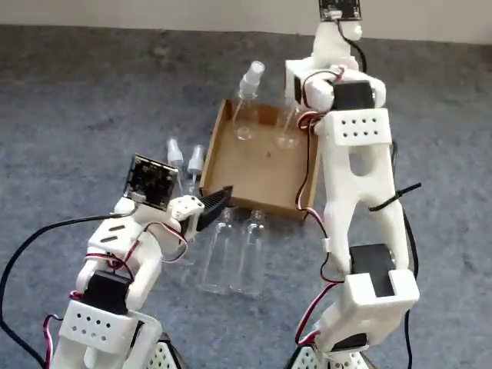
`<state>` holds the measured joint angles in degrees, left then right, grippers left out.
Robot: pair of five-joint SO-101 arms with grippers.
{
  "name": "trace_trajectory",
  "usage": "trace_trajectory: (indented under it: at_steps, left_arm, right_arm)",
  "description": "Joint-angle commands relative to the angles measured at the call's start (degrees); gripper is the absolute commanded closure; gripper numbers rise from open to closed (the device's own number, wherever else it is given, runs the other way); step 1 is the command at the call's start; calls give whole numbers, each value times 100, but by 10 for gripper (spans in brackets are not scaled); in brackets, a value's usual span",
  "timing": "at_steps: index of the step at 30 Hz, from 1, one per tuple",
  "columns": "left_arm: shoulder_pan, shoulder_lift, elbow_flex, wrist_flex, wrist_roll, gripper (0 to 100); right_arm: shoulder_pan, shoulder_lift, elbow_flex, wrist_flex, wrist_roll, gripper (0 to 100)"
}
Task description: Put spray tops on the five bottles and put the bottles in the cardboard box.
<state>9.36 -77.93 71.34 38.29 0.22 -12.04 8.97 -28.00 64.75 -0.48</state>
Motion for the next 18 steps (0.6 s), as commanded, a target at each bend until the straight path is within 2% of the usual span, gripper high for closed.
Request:
trace_trajectory:
  at_steps: [1,4,9,14,18]
  left_arm:
    - [-435,40,-382,-132,-26,702]
    - [-804,40,-708,-114,-18,702]
    - [-1288,778,-1437,554,-53,702]
    - [-1859,2580,-2369,809,-149,702]
    - [-2193,3899,-3398,1556,-624,702]
  right_arm:
    - [189,-101,-866,690,0,920]
    - [479,-101,-1508,1631,9,998]
    - [734,-92,-2422,3618,730,987]
    - [1095,-119,-2035,3653,932,987]
    - [1033,-673,-884,3653,949,987]
